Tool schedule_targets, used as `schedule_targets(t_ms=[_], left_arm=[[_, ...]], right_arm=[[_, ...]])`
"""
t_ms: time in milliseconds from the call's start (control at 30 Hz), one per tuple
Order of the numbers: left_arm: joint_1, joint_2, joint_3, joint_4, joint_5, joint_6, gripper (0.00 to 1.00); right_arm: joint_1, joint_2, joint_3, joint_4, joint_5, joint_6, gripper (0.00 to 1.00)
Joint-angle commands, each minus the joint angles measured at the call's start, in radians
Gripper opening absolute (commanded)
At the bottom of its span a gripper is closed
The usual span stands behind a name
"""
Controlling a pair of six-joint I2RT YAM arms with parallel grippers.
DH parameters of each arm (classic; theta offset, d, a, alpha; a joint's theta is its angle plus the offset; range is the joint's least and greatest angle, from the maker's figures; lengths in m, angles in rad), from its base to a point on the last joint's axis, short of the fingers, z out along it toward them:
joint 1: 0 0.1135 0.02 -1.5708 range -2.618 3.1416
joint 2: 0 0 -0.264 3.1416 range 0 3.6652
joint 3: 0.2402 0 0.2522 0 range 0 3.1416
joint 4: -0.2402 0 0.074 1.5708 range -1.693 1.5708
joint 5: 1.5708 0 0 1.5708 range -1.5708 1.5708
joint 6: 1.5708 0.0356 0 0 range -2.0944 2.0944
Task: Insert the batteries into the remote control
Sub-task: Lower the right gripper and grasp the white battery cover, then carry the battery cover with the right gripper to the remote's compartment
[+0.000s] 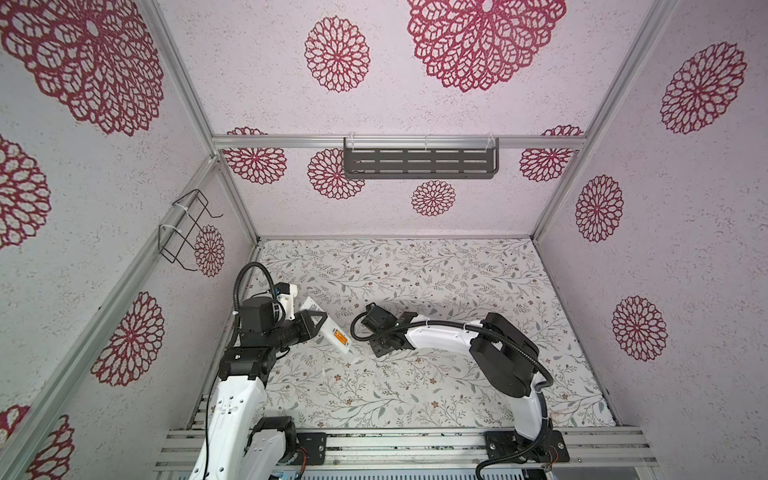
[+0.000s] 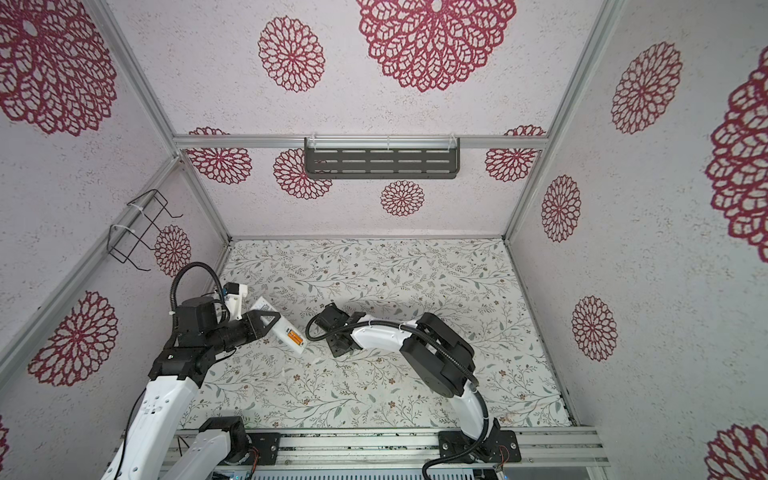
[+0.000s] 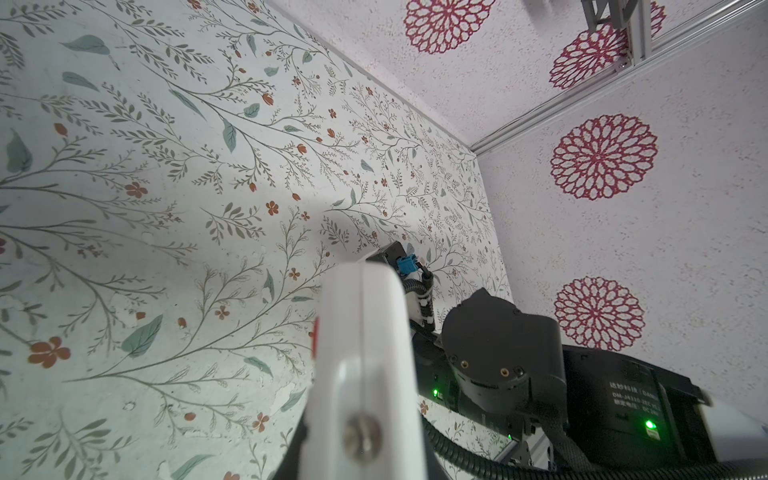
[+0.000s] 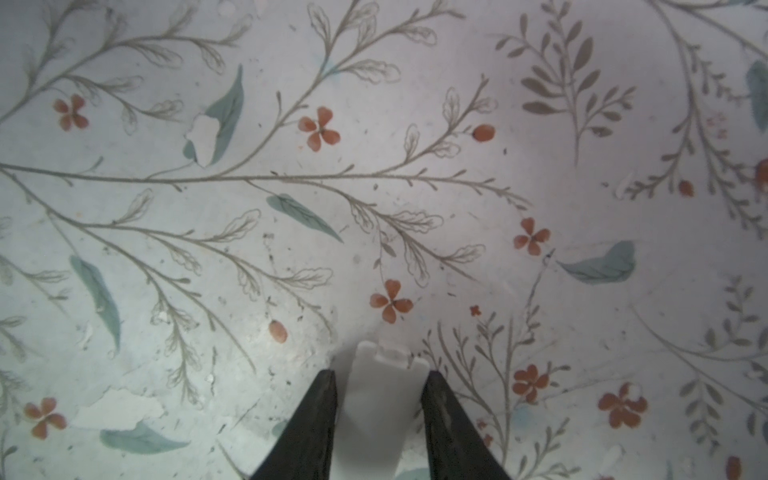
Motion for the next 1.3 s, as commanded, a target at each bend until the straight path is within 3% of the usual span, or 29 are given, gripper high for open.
schedule_targets(t_ms=[0, 167, 300, 467, 633, 833, 1000, 1267], left_arm=[[0.012, -0.004, 0.006, 0.044, 0.02, 0.006, 0.0], [0.013, 0.003, 0.004, 0.049, 0.024, 0.002, 0.0], [0.009, 0.014, 0.0, 0.059, 0.041, -0.014, 0.0], [-0.019, 0.036, 0.0, 0.063, 0.032, -0.029, 0.0], [-0.104, 0.053, -0.01, 0.081, -0.03, -0.064, 0.0], [-0.225, 0.077, -0.109, 0.283, -0.07, -0.186, 0.0], [-0.323, 0.151, -0.154, 0.427, -0.07, -0.193, 0.0], [-0.36, 0.286, -0.233, 0.77, 0.105, -0.296, 0.0]], right_arm=[[0.007, 0.004, -0.026, -0.078, 0.036, 0.004, 0.36], [0.016, -0.004, -0.046, -0.092, 0.07, -0.004, 0.32], [0.015, -0.037, -0.093, -0.075, 0.096, -0.009, 0.19], [0.012, -0.12, -0.179, -0.022, 0.122, -0.017, 0.19], [-0.002, -0.239, -0.3, 0.064, 0.112, -0.037, 0.19], [-0.027, -0.429, -0.483, 0.206, 0.076, -0.078, 0.19], [-0.042, -0.604, -0.632, 0.35, 0.019, -0.12, 0.2], [-0.04, -0.803, -0.789, 0.607, -0.156, -0.178, 0.2]])
